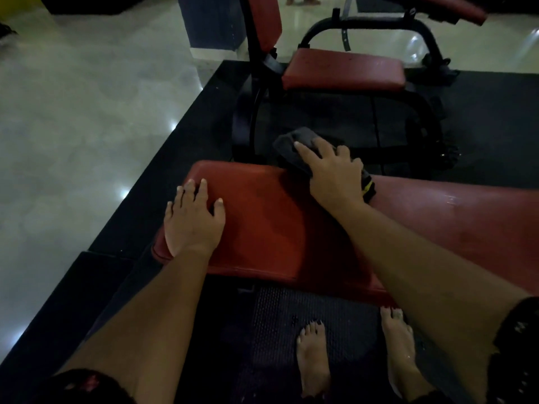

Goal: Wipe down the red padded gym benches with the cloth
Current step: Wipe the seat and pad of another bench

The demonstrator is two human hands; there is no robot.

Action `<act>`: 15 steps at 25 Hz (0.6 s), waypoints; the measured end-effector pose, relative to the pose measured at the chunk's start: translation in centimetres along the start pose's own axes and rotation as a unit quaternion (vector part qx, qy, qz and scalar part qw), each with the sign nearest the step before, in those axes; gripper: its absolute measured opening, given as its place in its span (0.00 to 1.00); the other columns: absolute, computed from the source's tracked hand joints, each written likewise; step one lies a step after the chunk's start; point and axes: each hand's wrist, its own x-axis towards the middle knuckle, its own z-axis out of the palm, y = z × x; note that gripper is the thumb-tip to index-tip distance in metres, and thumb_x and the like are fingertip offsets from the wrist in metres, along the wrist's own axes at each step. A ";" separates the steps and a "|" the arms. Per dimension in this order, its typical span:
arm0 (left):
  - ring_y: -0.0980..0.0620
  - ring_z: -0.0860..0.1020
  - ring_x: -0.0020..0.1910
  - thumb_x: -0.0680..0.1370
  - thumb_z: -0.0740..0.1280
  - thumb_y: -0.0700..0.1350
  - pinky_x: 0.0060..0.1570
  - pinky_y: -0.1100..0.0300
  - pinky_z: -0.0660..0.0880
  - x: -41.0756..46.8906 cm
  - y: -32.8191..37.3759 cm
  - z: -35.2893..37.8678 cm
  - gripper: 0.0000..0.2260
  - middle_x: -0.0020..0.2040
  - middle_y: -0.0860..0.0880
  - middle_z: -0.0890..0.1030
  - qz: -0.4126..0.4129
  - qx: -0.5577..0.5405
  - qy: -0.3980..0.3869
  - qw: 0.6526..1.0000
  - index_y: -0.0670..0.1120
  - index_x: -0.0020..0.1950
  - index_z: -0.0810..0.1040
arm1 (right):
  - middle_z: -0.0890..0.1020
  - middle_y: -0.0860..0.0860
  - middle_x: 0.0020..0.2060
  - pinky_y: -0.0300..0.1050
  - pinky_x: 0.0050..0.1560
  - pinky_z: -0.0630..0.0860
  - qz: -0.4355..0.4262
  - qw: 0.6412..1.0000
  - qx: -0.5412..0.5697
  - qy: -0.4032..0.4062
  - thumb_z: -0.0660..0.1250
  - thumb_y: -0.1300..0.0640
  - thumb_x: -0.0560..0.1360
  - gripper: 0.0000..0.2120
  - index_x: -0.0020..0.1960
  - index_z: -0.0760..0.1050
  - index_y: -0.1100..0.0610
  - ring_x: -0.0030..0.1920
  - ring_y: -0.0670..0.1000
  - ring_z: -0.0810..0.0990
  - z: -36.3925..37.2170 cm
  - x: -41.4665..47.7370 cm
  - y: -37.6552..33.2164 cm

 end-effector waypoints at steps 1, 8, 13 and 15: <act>0.46 0.52 0.79 0.82 0.53 0.57 0.77 0.47 0.49 0.1 0.0 0.0 0.27 0.80 0.47 0.56 0.002 0.002 -0.004 1.000 0.49 0.80 0.56 | 0.69 0.54 0.71 0.61 0.48 0.74 -0.022 0.998 0.031 0.057 0.65 0.58 0.74 0.33 0.76 0.60 0.43 0.58 0.64 0.72 -0.1 -1.2 -0.2; 0.49 0.40 0.79 0.82 0.47 0.63 0.76 0.43 0.41 1.0 -1.6 -1.5 0.32 0.81 0.50 0.47 0.097 0.054 -0.111 0.988 0.48 0.81 0.46 | 0.69 0.57 0.72 0.61 0.46 0.72 -0.157 0.977 -0.009 0.144 0.63 0.54 0.72 0.30 0.74 0.67 0.44 0.61 0.66 0.70 -1.7 -18.1 -6.6; 0.51 0.43 0.80 0.81 0.48 0.64 0.77 0.46 0.44 2.1 -4.2 -1.5 0.31 0.81 0.52 0.49 0.194 0.044 -0.115 0.973 0.53 0.81 0.48 | 0.53 0.61 0.78 0.75 0.55 0.66 -0.159 0.983 -0.075 0.048 0.70 0.49 0.69 0.42 0.78 0.55 0.43 0.70 0.73 0.62 -0.7 -18.8 -7.8; 0.51 0.45 0.80 0.82 0.50 0.62 0.77 0.48 0.46 2.5 -4.4 -0.7 0.30 0.81 0.52 0.50 0.195 0.018 -0.113 0.974 0.53 0.81 0.49 | 0.54 0.63 0.77 0.71 0.52 0.69 -0.166 0.983 -0.066 0.047 0.64 0.50 0.72 0.37 0.78 0.54 0.43 0.68 0.73 0.65 -1.3 -17.2 -9.1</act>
